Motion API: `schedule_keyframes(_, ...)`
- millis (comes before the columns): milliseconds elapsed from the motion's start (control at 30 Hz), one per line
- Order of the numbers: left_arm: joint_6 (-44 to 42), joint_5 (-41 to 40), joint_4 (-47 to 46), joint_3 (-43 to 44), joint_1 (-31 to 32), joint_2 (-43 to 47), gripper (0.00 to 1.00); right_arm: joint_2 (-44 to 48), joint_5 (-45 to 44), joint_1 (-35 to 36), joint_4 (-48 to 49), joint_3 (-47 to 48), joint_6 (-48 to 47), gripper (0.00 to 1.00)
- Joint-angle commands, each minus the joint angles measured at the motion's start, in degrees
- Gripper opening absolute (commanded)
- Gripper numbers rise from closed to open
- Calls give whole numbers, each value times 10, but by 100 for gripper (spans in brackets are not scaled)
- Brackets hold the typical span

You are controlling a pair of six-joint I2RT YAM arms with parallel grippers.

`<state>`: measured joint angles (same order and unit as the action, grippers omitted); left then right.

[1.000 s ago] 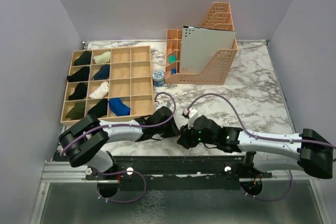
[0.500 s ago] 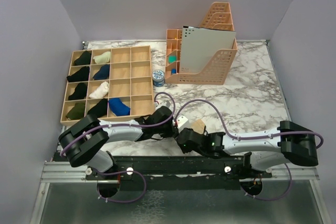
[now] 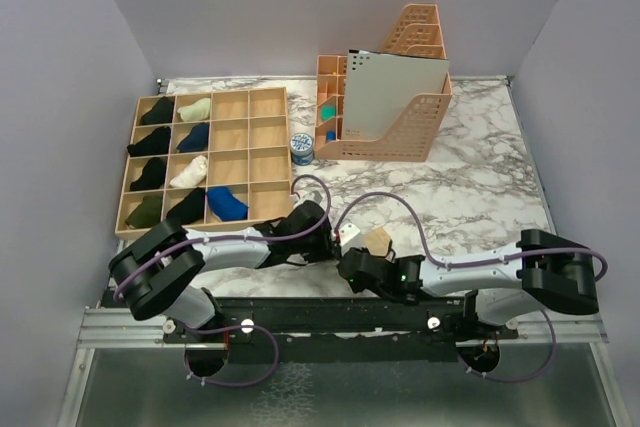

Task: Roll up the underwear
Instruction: Roll the underwear to the center of the board.

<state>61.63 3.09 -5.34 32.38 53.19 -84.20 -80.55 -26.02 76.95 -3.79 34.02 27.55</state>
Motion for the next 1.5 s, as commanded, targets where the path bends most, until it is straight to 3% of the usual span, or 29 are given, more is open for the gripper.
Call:
schedule_keyframes(0, 8, -2, 31, -20, -14, 39, 45, 37, 46, -3, 114, -76, 49, 1)
schedule_keyframes(133, 12, -8, 34, -45, -23, 87, 67, 84, 172, -51, 280, -156, 75, 0)
schedule_keyframes(233, 14, -18, 26, -74, -26, 136, 76, 93, 251, -96, 411, -215, 107, 1)
schedule_keyframes(467, 7, 16, -55, -146, -25, 213, 77, 30, 375, -175, 622, -296, 190, 0)
schedule_keyframes(700, -1, 56, -106, -136, -19, 145, 77, -55, 348, -179, 822, -380, 270, 0)
schedule_keyframes(867, 17, 52, -133, -125, 9, 99, 76, -110, 329, -179, 889, -403, 284, 0)
schedule_keyframes(1033, 38, 35, -142, -133, 23, 81, 69, -134, 323, -179, 909, -409, 290, 0)
schedule_keyframes(1233, 31, 25, -139, -130, 23, 90, 51, -137, 335, -179, 889, -402, 283, 0)
schedule_keyframes(1367, 28, 18, -119, -131, 22, 96, 51, -119, 336, -179, 852, -398, 276, 1)
schedule_keyframes(1467, 19, 9, -91, -124, 22, 105, 59, -89, 336, -179, 790, -388, 267, 1)
